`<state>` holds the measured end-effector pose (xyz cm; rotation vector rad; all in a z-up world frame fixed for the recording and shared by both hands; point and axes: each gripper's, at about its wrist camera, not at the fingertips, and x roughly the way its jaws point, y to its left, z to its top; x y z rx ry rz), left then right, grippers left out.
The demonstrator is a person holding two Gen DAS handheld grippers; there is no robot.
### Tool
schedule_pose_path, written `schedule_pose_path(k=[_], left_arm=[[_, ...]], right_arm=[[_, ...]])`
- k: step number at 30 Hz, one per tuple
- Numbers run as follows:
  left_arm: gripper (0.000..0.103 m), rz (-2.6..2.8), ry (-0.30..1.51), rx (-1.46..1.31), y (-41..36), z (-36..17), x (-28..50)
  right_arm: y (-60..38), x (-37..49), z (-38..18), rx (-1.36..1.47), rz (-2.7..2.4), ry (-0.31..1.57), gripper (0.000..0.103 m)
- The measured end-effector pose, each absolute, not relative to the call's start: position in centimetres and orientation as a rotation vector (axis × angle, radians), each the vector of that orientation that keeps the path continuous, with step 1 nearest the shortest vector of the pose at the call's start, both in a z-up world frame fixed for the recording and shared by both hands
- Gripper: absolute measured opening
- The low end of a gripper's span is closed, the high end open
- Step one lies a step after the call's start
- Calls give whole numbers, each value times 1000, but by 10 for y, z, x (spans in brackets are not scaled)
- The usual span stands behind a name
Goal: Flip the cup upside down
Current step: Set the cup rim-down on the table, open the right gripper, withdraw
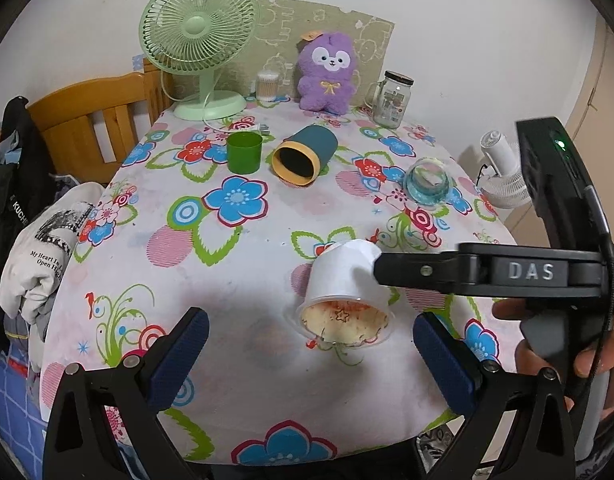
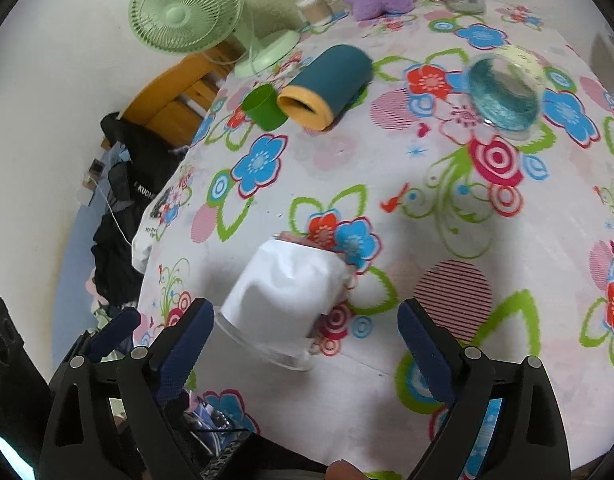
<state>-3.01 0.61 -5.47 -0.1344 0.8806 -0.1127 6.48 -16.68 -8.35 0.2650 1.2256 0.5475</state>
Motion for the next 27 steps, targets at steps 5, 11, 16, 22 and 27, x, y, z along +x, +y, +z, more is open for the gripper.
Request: schedule_pose_path(k=[5, 11, 16, 22, 27], left_arm=[[103, -122, 878, -118, -3, -51, -22], [103, -136, 888, -95, -17, -49, -10], [103, -136, 903, -78, -26, -51, 2], [103, -126, 926, -57, -33, -56, 15], [103, -106, 939, -33, -38, -62, 21]], right_arm=[[-188, 63, -81, 297, 527, 1207, 95], [-211, 62, -79, 318, 510, 1181, 95], [-223, 57, -72, 311, 517, 1133, 95], [-224, 45, -59, 244, 574, 1050, 95], [-232, 38, -46, 227, 608, 954, 96]])
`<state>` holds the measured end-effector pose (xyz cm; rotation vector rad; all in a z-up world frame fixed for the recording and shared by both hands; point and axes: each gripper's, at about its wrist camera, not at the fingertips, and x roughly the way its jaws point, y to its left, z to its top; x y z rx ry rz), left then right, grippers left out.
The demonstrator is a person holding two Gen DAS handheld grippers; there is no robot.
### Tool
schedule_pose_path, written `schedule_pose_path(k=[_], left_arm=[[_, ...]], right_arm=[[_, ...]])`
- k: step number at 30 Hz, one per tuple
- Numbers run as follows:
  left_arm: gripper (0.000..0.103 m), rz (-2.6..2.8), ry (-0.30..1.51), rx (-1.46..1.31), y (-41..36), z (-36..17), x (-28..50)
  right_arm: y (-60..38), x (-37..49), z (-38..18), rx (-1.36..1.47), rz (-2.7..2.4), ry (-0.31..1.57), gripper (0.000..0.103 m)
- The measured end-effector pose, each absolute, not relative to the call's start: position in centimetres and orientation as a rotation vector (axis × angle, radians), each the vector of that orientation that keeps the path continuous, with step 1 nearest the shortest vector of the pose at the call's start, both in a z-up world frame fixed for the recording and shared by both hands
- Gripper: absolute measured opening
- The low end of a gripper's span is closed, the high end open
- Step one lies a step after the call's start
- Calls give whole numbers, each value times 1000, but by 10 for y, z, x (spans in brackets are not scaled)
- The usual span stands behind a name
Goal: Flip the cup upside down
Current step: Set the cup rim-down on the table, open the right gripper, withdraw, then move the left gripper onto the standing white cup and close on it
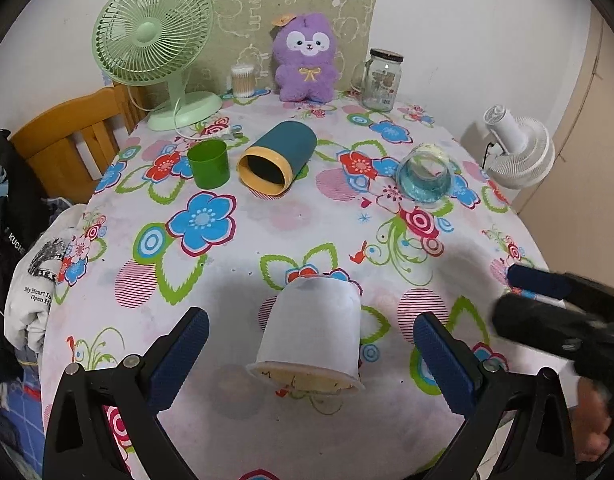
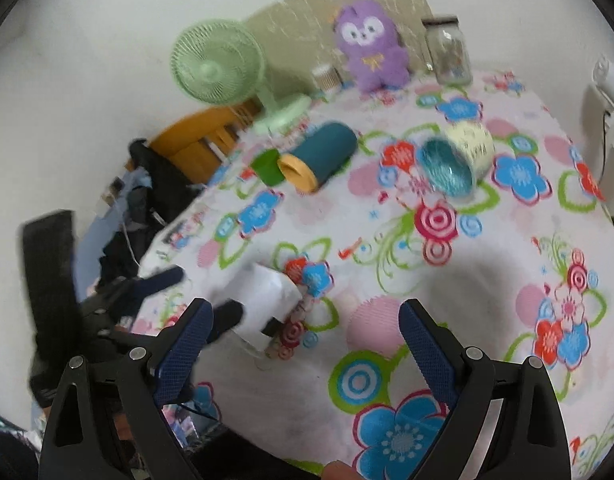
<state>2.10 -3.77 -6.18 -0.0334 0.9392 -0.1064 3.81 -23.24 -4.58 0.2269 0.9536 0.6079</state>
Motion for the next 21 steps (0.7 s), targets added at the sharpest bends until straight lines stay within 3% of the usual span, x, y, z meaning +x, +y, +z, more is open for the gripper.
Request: schedule_pose_path(k=[10, 21], left_arm=[[103, -98, 983, -9, -47, -73, 33], [103, -70, 1047, 27, -53, -91, 49]], right_arm=[[-239, 32, -36, 130, 684, 885, 98], [-246, 34, -59, 74, 742, 938, 98]])
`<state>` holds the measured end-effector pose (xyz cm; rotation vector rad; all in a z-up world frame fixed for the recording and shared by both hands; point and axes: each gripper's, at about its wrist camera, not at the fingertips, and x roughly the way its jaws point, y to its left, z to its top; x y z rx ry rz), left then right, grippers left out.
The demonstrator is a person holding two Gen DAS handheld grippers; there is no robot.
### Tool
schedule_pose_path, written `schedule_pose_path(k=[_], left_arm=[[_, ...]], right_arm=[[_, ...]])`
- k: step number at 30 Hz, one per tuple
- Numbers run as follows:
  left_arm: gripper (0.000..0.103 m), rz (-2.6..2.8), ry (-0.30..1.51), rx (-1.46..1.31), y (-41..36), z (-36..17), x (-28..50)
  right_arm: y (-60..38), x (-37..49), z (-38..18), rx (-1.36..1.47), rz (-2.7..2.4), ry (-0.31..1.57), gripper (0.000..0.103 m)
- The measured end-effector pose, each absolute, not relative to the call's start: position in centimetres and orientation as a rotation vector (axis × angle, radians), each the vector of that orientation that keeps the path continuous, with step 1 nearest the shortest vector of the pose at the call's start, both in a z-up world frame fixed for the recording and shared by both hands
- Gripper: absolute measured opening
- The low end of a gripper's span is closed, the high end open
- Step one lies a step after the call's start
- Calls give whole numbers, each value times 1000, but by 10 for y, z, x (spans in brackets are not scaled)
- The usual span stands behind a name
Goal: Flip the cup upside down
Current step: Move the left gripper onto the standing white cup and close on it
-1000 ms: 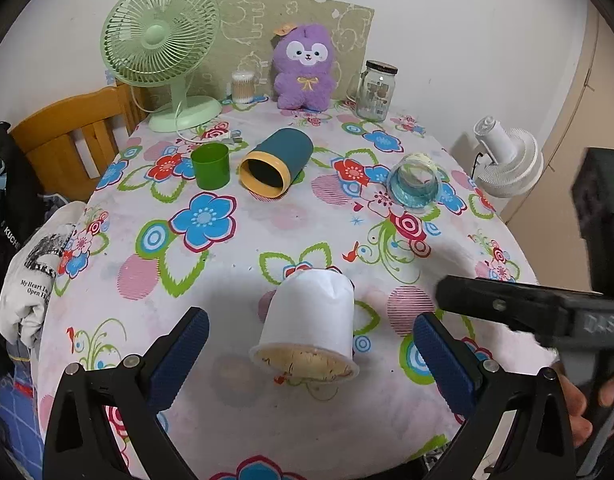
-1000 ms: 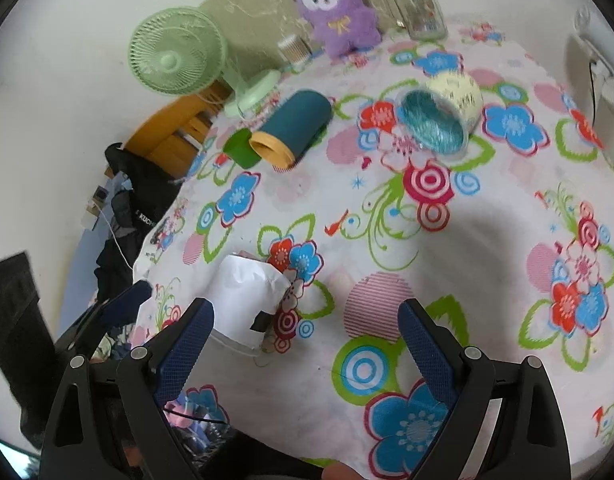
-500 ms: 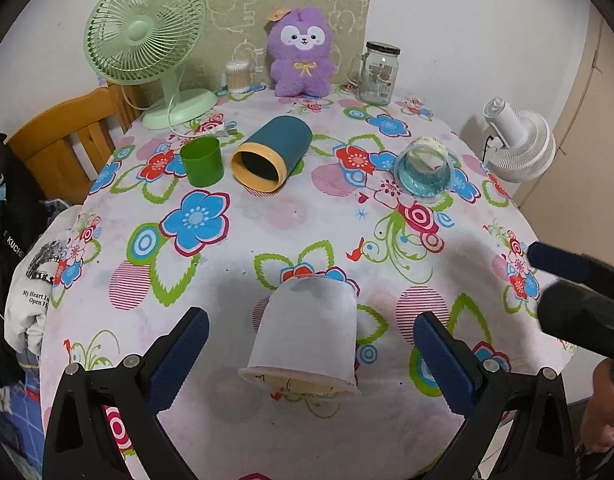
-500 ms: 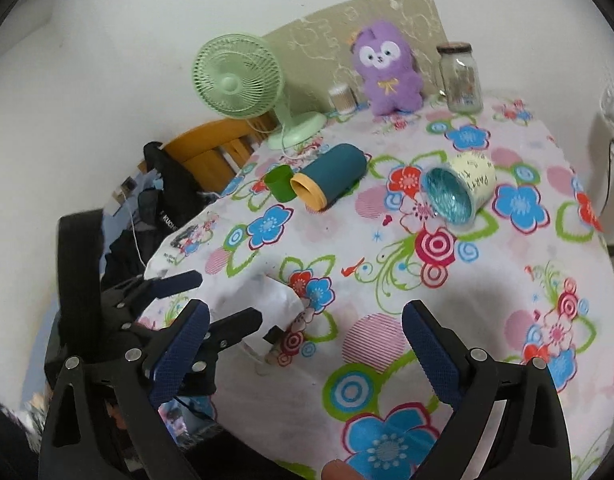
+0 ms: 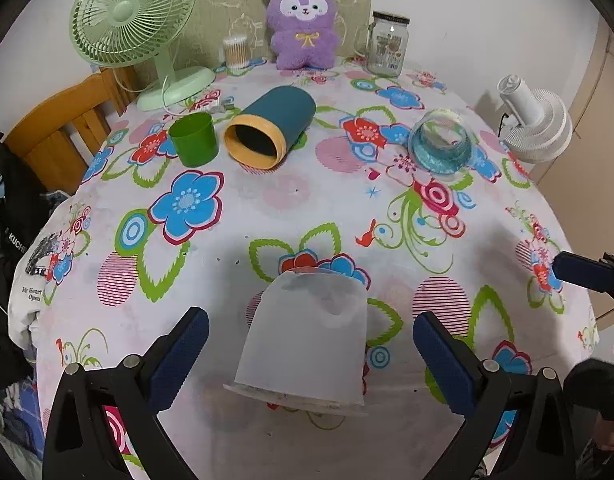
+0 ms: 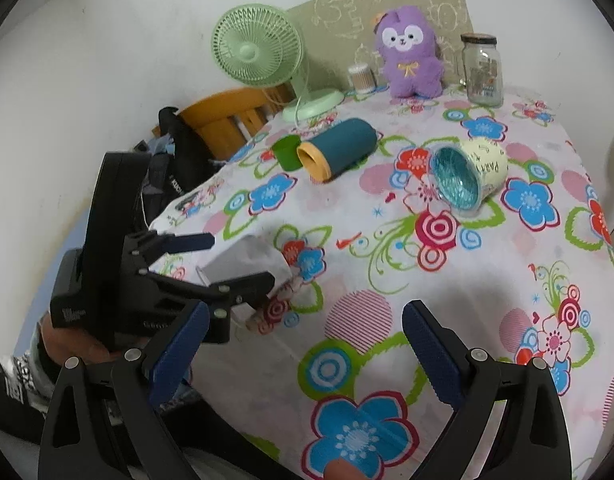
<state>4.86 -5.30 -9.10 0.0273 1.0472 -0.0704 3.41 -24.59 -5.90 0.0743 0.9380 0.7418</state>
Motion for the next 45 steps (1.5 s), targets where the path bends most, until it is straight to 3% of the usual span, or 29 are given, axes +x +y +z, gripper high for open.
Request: schedule_pose_path(k=[29, 38, 45], left_arm=[[103, -118, 1303, 23, -48, -126, 99], [71, -133, 1299, -41, -45, -121, 98], [67, -124, 1291, -67, -39, -117, 97]], right_arm=[[-274, 39, -72, 136, 706, 957, 98], [-278, 40, -74, 153, 701, 964, 98], [-276, 39, -73, 161, 708, 954, 98]])
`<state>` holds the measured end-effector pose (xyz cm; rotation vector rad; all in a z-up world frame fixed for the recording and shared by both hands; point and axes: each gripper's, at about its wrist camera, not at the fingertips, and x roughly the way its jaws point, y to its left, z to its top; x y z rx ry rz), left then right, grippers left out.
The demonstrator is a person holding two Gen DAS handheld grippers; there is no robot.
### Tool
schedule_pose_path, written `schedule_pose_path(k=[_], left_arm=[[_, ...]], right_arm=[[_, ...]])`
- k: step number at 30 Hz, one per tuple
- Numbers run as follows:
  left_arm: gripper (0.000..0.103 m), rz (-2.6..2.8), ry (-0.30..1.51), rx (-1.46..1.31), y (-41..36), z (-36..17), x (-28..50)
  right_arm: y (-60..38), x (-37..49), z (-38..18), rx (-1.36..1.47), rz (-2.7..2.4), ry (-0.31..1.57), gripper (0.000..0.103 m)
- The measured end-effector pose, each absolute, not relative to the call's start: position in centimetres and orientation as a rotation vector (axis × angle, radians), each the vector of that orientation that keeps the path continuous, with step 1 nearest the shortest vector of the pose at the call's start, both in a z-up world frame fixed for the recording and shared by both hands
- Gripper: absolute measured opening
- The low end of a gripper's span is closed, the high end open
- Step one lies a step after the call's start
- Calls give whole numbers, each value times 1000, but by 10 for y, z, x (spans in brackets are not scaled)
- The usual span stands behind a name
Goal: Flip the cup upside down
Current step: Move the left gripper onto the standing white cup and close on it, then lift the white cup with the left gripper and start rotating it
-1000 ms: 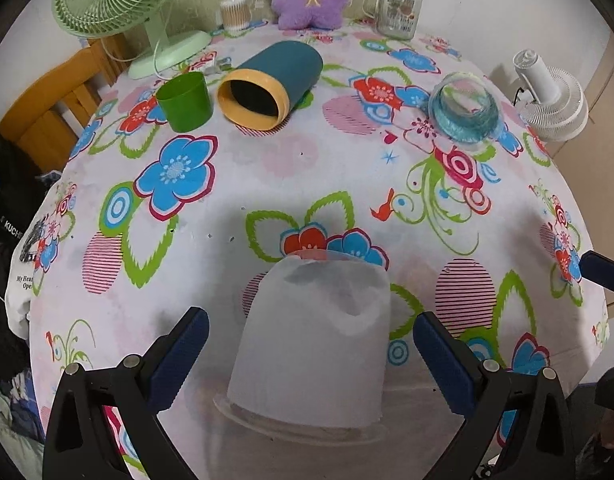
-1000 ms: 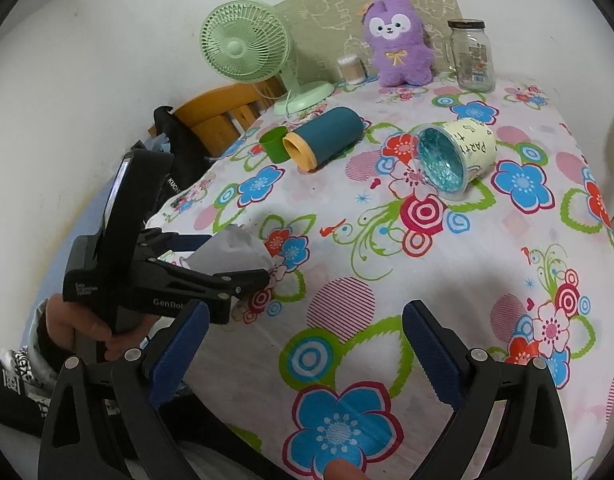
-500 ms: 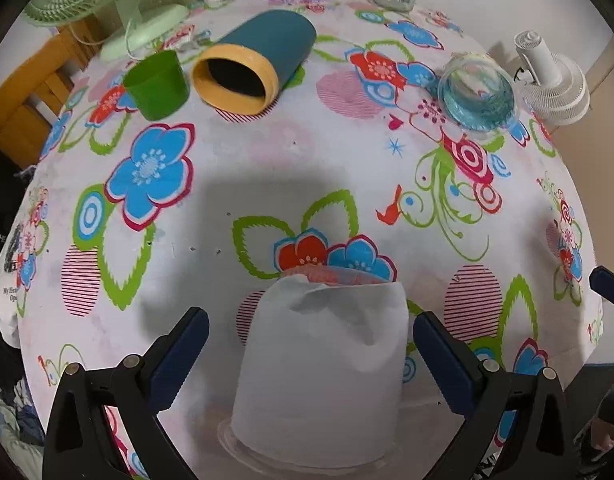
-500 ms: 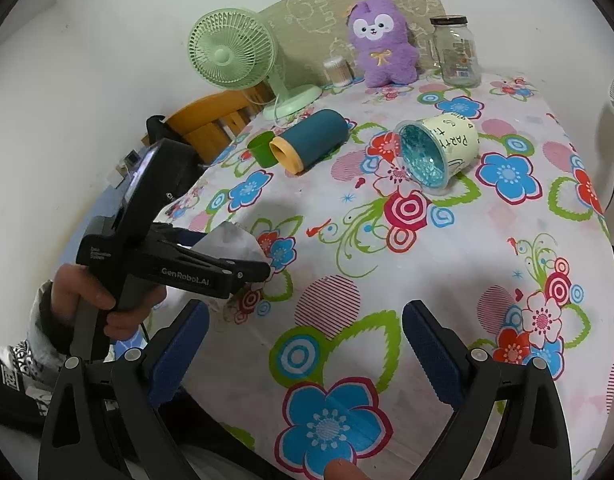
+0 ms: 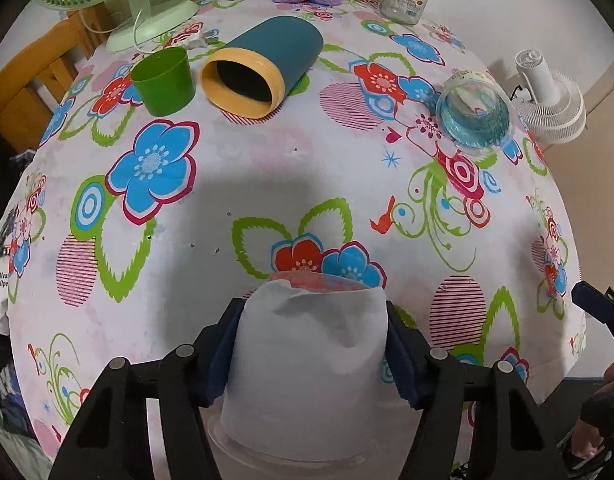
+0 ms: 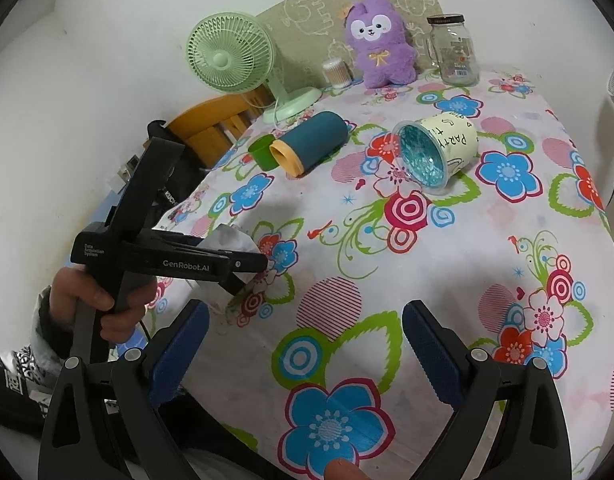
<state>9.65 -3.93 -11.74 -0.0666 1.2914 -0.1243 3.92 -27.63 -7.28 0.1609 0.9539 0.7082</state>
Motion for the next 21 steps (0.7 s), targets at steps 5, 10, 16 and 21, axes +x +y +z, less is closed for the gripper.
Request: schedule_pose_path(k=[5, 10, 16, 21], left_arm=[[66, -136, 1192, -118, -35, -99, 92], [66, -70, 1015, -163, -25, -78, 83], [66, 79, 835, -191, -12, -81, 75], [66, 136, 743, -191, -11, -86, 67]], right_arm=[[-277, 39, -72, 160, 703, 951, 98], [-275, 36, -70, 152, 705, 944, 98], [-270, 33, -69, 140, 711, 941, 98], [-266, 31, -69, 130, 717, 944, 98]])
